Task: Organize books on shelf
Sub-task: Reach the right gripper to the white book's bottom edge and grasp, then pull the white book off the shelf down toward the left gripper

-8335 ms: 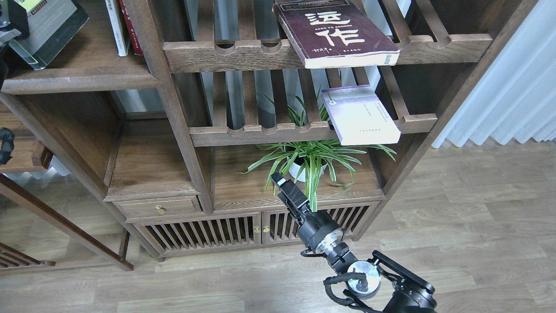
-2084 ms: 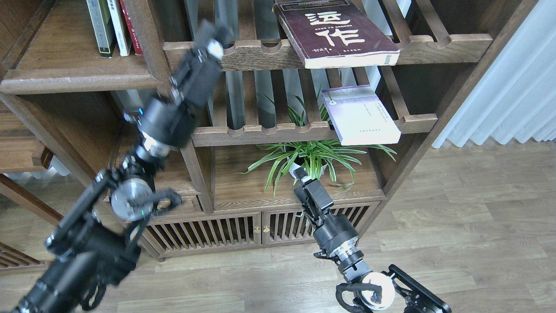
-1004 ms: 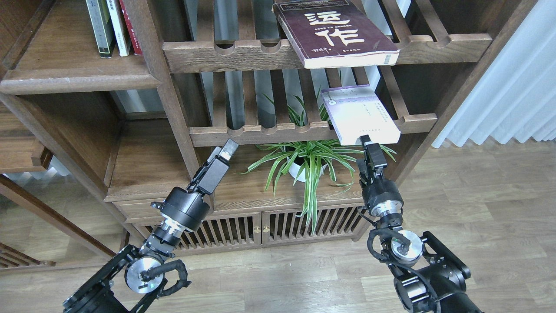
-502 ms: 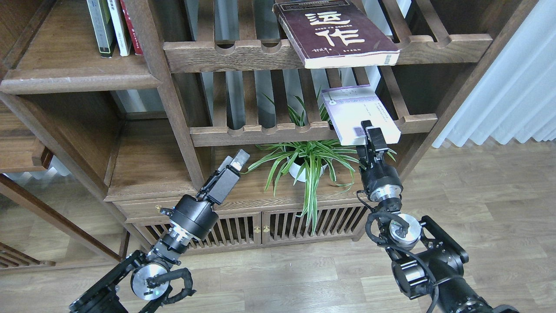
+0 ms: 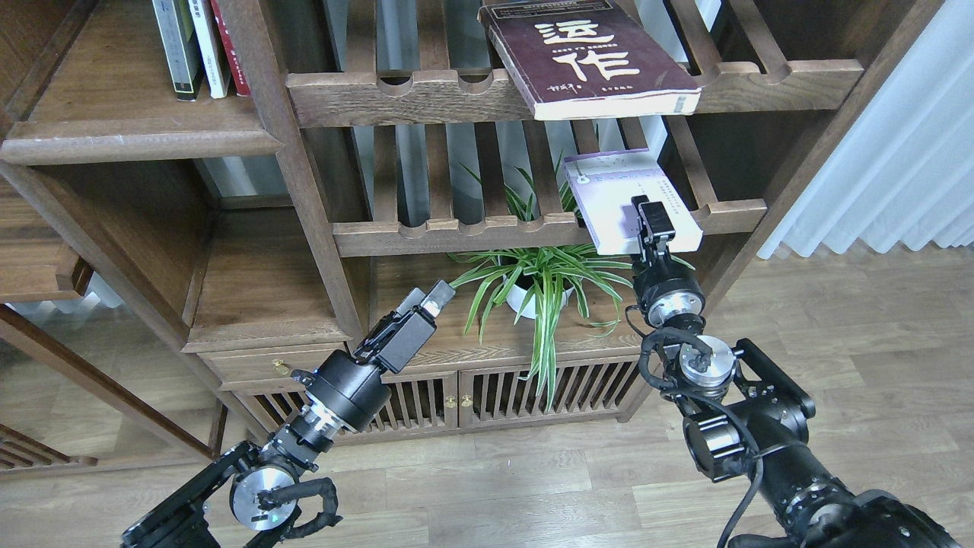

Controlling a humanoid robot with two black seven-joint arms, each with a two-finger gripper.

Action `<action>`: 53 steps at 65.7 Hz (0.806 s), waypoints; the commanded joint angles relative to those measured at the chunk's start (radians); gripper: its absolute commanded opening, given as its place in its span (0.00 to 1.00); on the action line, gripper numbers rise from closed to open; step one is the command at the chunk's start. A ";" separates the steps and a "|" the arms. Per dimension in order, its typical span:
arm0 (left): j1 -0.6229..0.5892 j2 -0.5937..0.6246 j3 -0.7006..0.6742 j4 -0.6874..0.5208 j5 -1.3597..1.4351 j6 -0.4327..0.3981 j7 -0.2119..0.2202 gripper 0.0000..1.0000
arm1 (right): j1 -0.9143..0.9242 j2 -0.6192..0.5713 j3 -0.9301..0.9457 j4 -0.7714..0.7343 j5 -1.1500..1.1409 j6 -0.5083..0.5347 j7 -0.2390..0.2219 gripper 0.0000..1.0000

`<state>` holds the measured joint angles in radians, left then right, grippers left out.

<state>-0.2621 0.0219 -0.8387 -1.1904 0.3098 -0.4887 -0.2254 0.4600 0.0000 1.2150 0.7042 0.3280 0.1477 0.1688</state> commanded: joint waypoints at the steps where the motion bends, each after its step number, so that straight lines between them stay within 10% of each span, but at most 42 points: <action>1: -0.012 -0.011 0.000 0.000 0.000 0.000 0.001 1.00 | 0.000 0.000 0.001 0.000 0.002 -0.008 0.001 0.78; 53: -0.016 -0.011 -0.002 0.000 0.000 0.000 0.001 1.00 | -0.006 0.000 0.057 0.006 0.063 0.024 0.012 0.26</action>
<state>-0.2780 0.0123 -0.8408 -1.1919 0.3098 -0.4887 -0.2239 0.4565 0.0000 1.2716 0.7102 0.3809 0.1518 0.1788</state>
